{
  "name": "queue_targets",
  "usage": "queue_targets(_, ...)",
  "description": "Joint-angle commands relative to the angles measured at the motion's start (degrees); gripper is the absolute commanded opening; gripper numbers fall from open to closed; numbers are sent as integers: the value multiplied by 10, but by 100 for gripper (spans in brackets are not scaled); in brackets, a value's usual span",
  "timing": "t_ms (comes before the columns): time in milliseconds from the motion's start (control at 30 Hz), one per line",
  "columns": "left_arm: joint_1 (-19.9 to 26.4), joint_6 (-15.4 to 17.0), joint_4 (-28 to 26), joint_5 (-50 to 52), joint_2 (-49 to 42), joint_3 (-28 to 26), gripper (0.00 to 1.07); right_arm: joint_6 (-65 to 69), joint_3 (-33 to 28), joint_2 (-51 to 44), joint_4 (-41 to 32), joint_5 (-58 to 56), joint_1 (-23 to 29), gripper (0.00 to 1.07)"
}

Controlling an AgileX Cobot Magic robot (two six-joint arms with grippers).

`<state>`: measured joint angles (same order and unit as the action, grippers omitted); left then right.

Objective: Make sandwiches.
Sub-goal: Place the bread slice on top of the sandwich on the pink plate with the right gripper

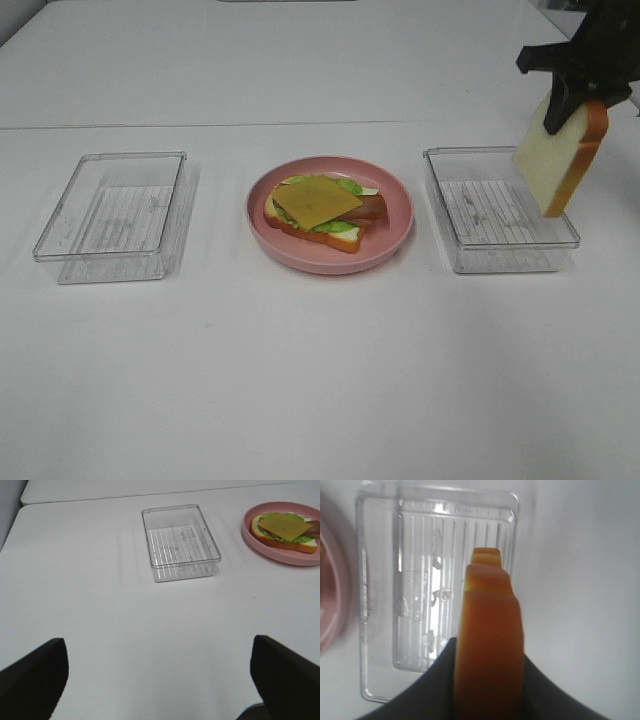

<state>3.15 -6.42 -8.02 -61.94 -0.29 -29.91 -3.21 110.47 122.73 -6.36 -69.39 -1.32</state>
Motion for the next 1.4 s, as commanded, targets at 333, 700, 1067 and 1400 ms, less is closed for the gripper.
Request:
queue_targets(333, 1, 1, -5, 2, -7, 1, 91, -23, 19, -54, -115, -23, 29, 0)
queue_targets(700, 1, 1, -5, 2, -7, 1, 91, -22, 18, -46, -117, 36, 166, 0)
queue_targets(1067, 1, 1, -5, 2, -7, 1, 91, -22, 18, 9, -161, 98, 254, 0)
queue_targets(1400, 1, 1, -5, 2, -7, 1, 91, -22, 18, 52, -170, 130, 265, 0)
